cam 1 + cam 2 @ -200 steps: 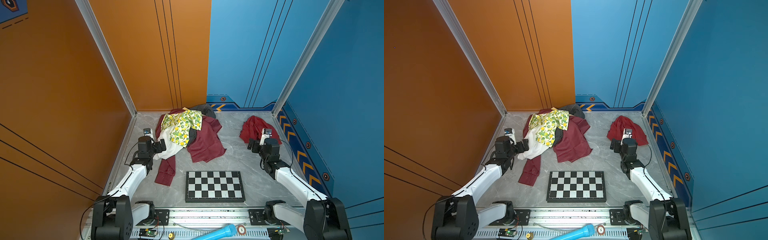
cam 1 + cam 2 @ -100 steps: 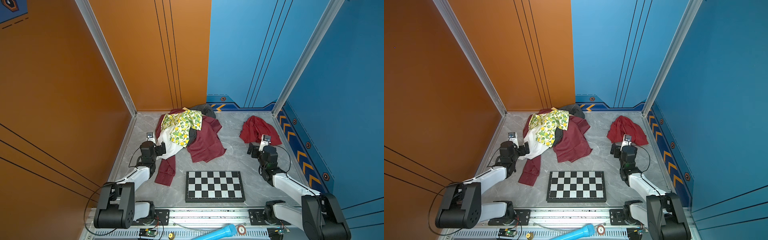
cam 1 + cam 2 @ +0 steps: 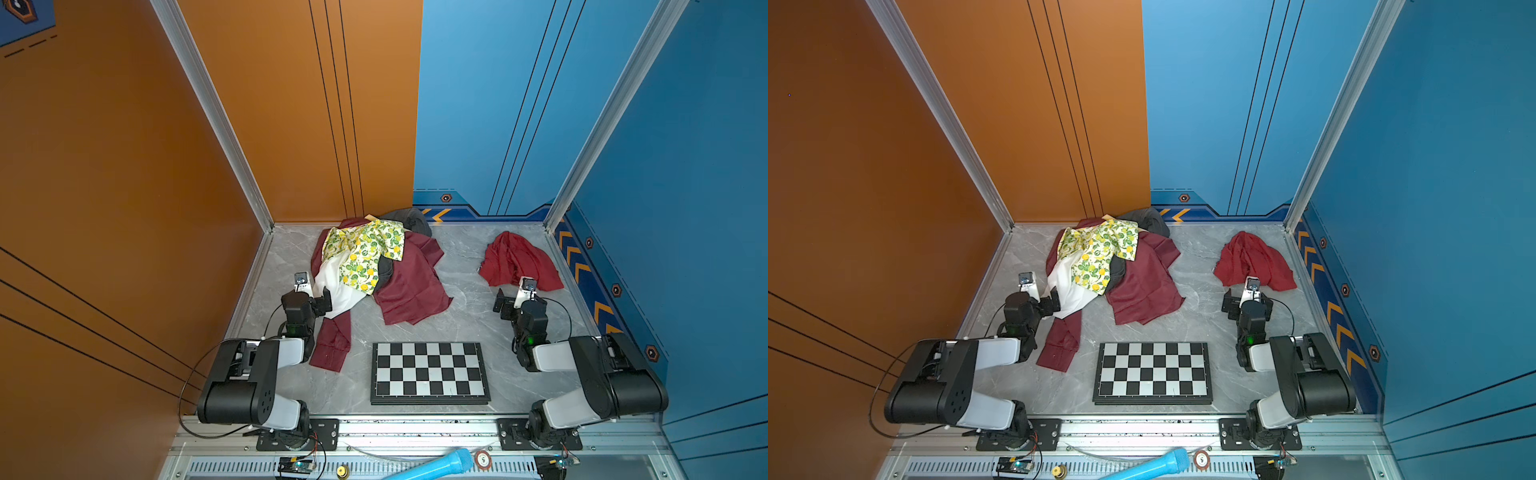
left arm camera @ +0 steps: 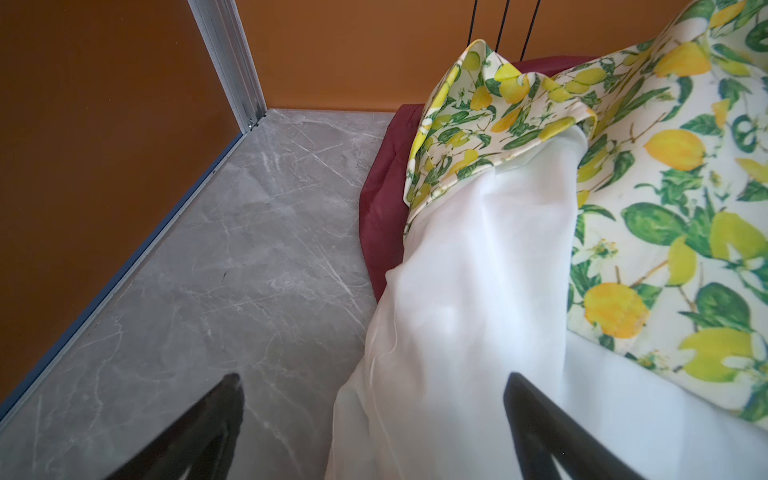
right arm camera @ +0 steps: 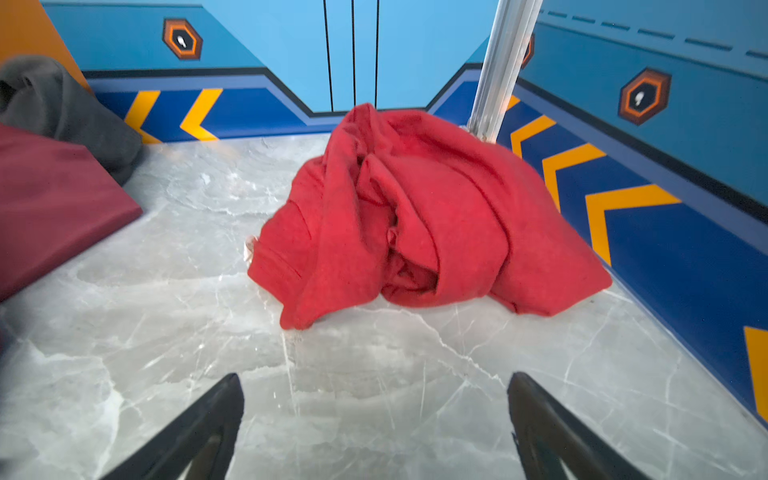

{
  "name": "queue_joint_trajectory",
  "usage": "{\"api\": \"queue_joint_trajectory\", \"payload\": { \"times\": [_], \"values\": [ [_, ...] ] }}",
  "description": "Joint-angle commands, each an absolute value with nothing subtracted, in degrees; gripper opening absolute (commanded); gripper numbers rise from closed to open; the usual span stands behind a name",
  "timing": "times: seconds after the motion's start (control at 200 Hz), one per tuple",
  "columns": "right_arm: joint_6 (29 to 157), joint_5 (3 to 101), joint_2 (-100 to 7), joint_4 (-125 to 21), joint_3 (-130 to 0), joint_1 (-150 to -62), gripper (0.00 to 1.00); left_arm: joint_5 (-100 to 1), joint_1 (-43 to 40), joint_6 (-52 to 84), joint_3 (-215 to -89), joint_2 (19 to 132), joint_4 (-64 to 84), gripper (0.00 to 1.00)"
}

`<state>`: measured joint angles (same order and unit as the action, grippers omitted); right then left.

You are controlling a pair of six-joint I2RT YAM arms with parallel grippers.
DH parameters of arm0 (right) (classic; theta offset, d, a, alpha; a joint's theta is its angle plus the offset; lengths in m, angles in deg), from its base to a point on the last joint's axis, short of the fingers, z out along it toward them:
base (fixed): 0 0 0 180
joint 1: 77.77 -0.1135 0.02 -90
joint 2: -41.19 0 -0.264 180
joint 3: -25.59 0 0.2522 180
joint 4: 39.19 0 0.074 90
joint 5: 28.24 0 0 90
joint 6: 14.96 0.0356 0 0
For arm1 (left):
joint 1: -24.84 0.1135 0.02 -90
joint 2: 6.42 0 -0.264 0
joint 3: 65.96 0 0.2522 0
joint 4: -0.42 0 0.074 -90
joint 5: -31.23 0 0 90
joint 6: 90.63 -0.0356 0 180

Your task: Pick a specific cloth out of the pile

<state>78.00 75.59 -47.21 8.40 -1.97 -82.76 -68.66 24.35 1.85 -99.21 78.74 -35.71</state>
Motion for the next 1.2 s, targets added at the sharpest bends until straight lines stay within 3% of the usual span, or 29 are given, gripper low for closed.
{"api": "queue_joint_trajectory", "payload": {
  "times": [0.0,0.14,0.185,1.191],
  "values": [
    [76.6,77.6,-48.1,16.1,-1.2,-83.2,1.00,-69.0,23.6,0.2,-98.9,82.8,-43.2,0.98],
    [78.2,78.3,-47.6,2.1,-8.0,-82.2,1.00,-72.0,22.6,-0.2,-100.8,83.3,-40.1,0.98],
    [79.5,73.2,-46.7,-1.7,-9.3,-79.8,1.00,-72.1,22.6,-0.2,-100.9,83.3,-40.1,0.98],
    [78.6,69.7,-47.4,-1.5,-9.9,-79.4,0.99,-72.3,22.4,-0.3,-100.8,83.2,-40.2,0.98]
  ]
}}
